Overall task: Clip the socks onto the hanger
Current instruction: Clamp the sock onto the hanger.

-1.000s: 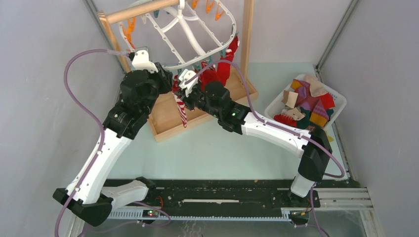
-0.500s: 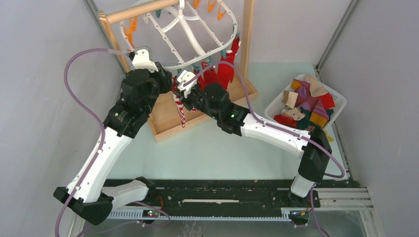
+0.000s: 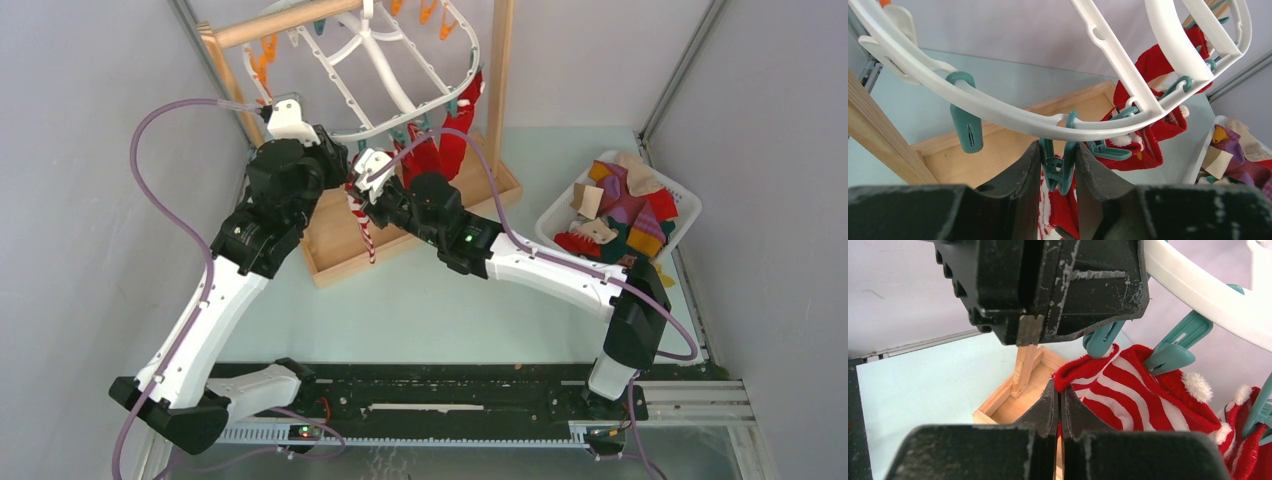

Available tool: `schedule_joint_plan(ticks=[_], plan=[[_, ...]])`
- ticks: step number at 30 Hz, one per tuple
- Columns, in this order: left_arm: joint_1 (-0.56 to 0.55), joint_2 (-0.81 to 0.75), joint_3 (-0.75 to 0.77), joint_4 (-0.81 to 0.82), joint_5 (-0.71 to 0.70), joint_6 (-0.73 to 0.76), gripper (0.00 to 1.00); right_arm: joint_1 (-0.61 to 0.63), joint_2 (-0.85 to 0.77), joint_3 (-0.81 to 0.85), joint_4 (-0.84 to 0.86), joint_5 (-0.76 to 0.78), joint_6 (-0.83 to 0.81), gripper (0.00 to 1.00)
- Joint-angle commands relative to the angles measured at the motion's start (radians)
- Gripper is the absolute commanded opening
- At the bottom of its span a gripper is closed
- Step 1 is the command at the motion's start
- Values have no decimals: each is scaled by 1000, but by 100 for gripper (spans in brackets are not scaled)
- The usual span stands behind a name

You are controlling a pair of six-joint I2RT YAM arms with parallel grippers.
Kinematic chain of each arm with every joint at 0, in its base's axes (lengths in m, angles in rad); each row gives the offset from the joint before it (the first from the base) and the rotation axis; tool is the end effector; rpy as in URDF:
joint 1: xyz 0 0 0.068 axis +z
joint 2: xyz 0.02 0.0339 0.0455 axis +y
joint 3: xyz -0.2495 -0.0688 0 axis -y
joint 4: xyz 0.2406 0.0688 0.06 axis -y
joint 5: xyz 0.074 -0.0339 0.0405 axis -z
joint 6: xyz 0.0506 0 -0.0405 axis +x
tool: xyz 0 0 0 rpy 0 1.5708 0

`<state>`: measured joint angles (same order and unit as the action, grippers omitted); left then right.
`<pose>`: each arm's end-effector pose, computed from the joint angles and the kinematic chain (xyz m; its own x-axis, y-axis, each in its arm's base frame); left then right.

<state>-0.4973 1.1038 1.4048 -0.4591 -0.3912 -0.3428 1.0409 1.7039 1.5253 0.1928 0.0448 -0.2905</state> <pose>0.2192 -0.0970 0.4459 -0.1673 -0.2627 -0.9502 0.0572 0.9596 -0.2754 0.2168 0.3656 0.3789 0.2473 -0.1440 -0.9582 -0.8021 0.5243 -0.2858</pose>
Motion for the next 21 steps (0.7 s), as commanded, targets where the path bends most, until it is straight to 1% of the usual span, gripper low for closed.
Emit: schedule_joint_plan(ticks=[1,11,21], plan=[[-6,3,73,-38,-34,-23,0,15,-18,2,43,18,-30,0],[-6,7,71,-53,-44,-32,0,18,-10,12,59,48,-76,0],[-6,15,71,-68,-60,-46,0,23,-11,19,67,41,-119,0]])
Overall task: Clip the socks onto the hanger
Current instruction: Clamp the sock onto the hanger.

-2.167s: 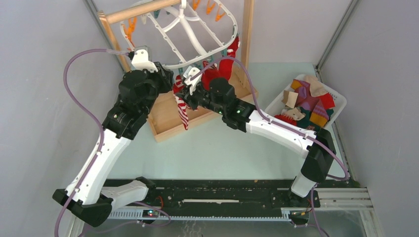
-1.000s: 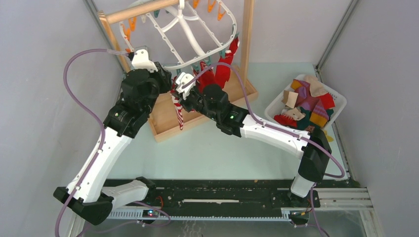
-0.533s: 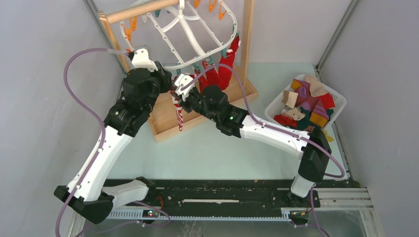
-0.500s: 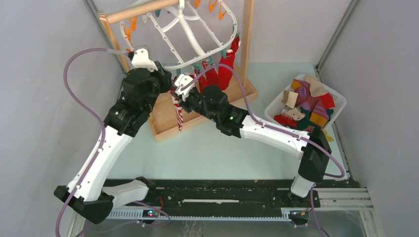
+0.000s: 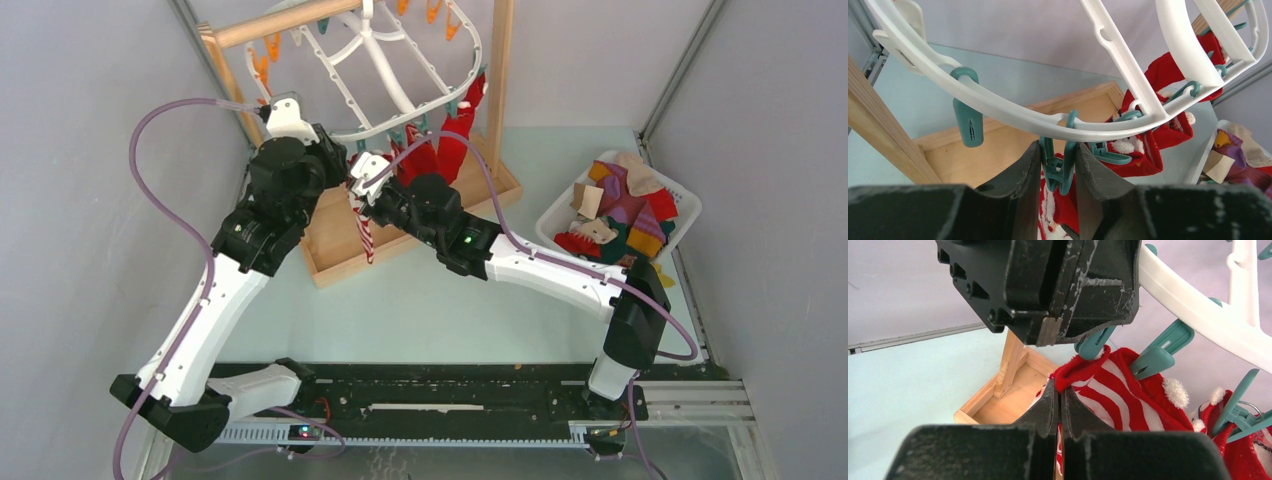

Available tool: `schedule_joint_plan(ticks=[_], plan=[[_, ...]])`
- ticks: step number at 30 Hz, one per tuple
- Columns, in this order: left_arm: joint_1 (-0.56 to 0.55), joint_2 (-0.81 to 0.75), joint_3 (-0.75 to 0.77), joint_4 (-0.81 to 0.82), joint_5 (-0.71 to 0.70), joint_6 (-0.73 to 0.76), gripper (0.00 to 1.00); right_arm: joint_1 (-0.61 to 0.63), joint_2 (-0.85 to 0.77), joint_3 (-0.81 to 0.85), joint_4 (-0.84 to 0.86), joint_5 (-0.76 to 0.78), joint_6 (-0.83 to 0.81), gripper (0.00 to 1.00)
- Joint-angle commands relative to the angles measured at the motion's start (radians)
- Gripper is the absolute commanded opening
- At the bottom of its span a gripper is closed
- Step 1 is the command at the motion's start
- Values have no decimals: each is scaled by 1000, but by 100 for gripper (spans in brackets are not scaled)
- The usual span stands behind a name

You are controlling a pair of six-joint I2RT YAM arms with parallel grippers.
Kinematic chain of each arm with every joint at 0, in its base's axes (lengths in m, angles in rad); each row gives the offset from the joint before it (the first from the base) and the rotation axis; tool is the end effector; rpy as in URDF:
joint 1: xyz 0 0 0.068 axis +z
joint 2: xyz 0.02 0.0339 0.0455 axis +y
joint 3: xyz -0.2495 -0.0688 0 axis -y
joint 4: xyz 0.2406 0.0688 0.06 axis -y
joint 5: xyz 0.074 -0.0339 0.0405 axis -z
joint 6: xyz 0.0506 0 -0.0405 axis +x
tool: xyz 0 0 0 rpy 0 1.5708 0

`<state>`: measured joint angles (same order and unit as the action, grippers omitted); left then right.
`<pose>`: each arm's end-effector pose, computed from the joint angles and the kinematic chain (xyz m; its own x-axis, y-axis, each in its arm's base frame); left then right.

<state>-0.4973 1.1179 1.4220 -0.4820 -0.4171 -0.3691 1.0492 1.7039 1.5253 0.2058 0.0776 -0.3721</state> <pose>0.2214 -0.0969 0.4459 -0.1760 -0.2798 -0.9438 0.0238 0.9573 -0.2882 0.2151 0.3665 0.3805 0.3129 -0.1831 -0.9320 -0.7644 0.5339 -0.3615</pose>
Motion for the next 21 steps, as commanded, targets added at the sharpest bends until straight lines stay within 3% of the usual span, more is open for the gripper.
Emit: schedule_joint_plan(ticks=[1,21], plan=[[-6,1,54,-46,-36,-21,0,16,-11,20,46,4,-39,0],[-6,-6,57,-51,-40,-37,0,29,-4,2,10,17,-85,0]])
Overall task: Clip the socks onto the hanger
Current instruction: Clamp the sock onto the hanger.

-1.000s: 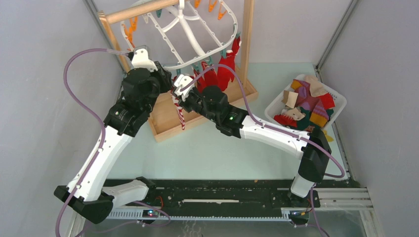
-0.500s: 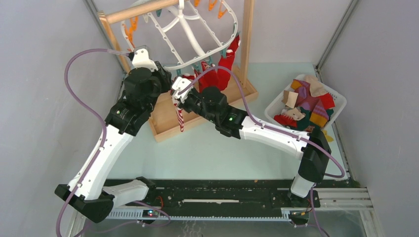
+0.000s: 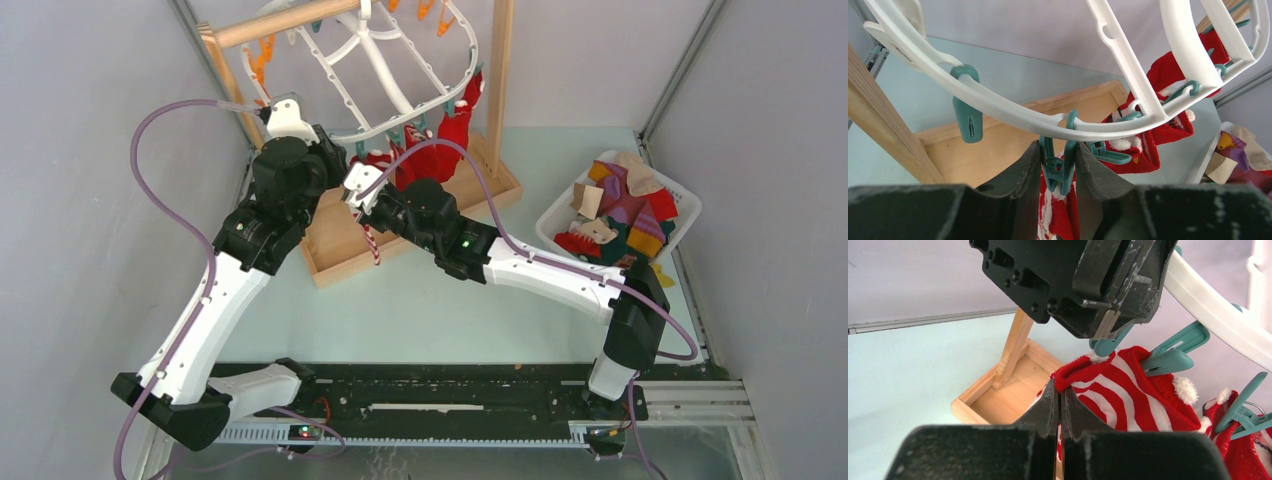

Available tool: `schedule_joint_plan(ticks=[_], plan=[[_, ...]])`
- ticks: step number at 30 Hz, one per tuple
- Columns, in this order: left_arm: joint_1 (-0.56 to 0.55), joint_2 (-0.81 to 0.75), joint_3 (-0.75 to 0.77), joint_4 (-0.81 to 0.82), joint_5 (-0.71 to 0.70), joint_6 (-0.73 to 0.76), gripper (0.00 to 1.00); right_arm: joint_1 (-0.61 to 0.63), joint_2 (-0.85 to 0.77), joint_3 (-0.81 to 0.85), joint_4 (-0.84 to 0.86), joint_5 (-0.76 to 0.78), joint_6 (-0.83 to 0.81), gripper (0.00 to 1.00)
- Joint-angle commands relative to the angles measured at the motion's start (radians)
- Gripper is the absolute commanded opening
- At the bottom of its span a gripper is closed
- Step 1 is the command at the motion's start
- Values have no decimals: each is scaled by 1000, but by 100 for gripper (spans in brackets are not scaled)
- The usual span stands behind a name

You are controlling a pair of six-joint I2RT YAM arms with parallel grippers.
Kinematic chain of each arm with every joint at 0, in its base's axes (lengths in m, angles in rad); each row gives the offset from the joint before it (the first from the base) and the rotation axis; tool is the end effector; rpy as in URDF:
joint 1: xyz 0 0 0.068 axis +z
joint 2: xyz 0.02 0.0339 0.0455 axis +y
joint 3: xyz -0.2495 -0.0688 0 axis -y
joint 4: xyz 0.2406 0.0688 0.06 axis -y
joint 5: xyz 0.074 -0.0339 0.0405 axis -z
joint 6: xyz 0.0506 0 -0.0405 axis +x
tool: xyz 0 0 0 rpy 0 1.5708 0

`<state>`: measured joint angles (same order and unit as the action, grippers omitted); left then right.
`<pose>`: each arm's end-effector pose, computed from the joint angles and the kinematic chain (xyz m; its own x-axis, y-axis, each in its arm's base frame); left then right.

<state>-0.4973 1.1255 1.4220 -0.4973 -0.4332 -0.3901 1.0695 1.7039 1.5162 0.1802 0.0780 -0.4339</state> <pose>0.2234 -0.0971 0.4424 -0.1893 -0.2900 -0.9381 -0.0006 0.9554 -0.2952 0.2078 0.3709 0.3739 0.3485 -0.2361 -0.9071 -0.7608 0.4939 -0.4209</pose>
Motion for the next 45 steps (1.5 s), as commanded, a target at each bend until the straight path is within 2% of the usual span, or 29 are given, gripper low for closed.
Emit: schedule_joint_plan(ticks=[1,13,25,38,40,45], plan=[[-6,-13,57,-37,-24,-16,0,9,-1,15,37,18,-25,0],[-6,-16,46,-36,-13,-25,1,-18,33,78,18,39,-14,0],[-5,-14,37,-32,-17,-19,26,-32,39,80,12,23,1,0],[-3,-6,45,-38,-4,-16,42,-34,31,77,8,19,5,0],[-3,-6,46,-40,-4,-16,41,-35,31,76,7,19,7,0],[-1,-7,50,-43,-5,-16,26,-36,28,75,6,17,5,0]])
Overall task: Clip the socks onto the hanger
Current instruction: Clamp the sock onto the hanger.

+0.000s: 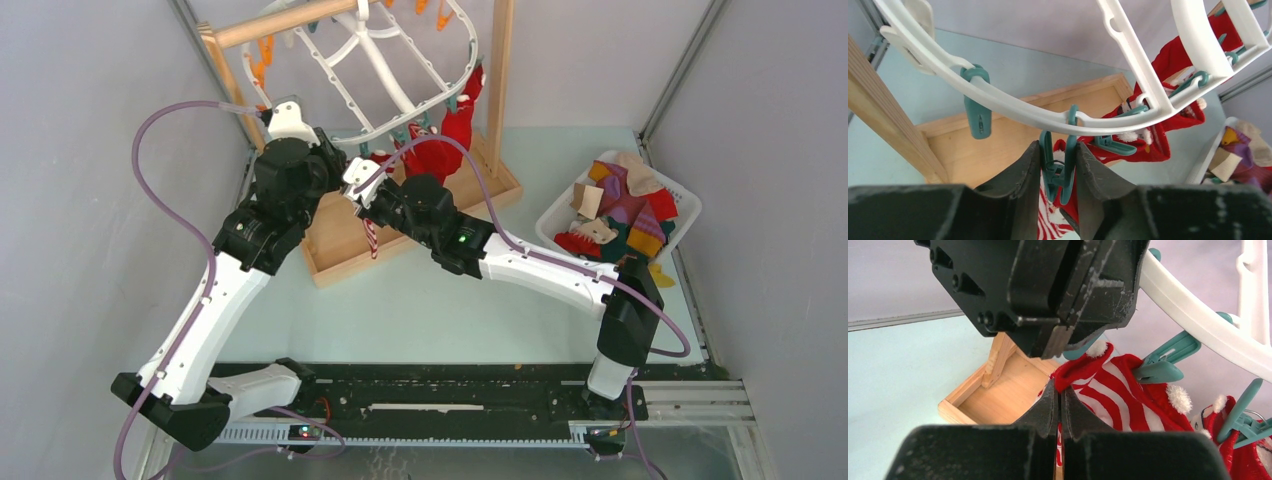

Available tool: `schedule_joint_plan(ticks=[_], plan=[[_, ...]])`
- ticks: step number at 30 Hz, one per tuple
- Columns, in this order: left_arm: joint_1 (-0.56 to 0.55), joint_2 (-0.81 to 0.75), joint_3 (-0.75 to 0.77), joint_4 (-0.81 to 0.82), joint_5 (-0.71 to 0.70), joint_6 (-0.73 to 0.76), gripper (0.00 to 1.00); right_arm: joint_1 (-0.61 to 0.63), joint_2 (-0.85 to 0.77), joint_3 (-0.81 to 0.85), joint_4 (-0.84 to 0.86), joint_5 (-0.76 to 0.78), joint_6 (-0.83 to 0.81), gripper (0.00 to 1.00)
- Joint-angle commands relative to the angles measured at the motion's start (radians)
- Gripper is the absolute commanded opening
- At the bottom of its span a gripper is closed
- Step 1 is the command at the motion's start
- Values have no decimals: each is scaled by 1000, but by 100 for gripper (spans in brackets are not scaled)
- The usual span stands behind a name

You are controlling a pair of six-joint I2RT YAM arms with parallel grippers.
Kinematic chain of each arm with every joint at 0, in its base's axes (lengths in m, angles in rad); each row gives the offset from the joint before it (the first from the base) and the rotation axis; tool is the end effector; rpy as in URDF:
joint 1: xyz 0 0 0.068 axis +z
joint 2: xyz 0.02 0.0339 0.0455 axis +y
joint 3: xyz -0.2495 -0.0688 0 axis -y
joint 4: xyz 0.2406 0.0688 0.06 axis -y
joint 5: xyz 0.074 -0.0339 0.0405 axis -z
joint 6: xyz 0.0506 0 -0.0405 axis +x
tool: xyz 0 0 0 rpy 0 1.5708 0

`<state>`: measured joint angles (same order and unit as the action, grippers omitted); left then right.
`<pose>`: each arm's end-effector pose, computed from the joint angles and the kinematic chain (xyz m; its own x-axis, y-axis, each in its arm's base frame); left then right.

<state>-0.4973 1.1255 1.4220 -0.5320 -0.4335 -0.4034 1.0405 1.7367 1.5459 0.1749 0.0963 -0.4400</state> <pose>0.2226 -0.0966 0.4384 -0.2176 -0.2872 -0.9328 -0.0125 0.9565 -0.2916 0.2233 0.3712 0.3709 0.3377 -0.2622 -0.9040 -0.7363 0.5247 -0.4273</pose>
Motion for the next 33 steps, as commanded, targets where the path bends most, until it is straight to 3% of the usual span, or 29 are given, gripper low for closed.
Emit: schedule_joint_plan(ticks=[1,4,6,33], plan=[[0,-6,52,-9,-5,-1,22,-7,-6,43,11,-1,11,0],[2,-5,60,-12,-6,2,3,-7,-9,43,9,-4,12,0],[2,-5,65,-14,-5,2,0,-8,-13,43,5,-7,16,0],[2,10,67,-17,12,-19,0,-5,-11,85,17,-10,-10,0]])
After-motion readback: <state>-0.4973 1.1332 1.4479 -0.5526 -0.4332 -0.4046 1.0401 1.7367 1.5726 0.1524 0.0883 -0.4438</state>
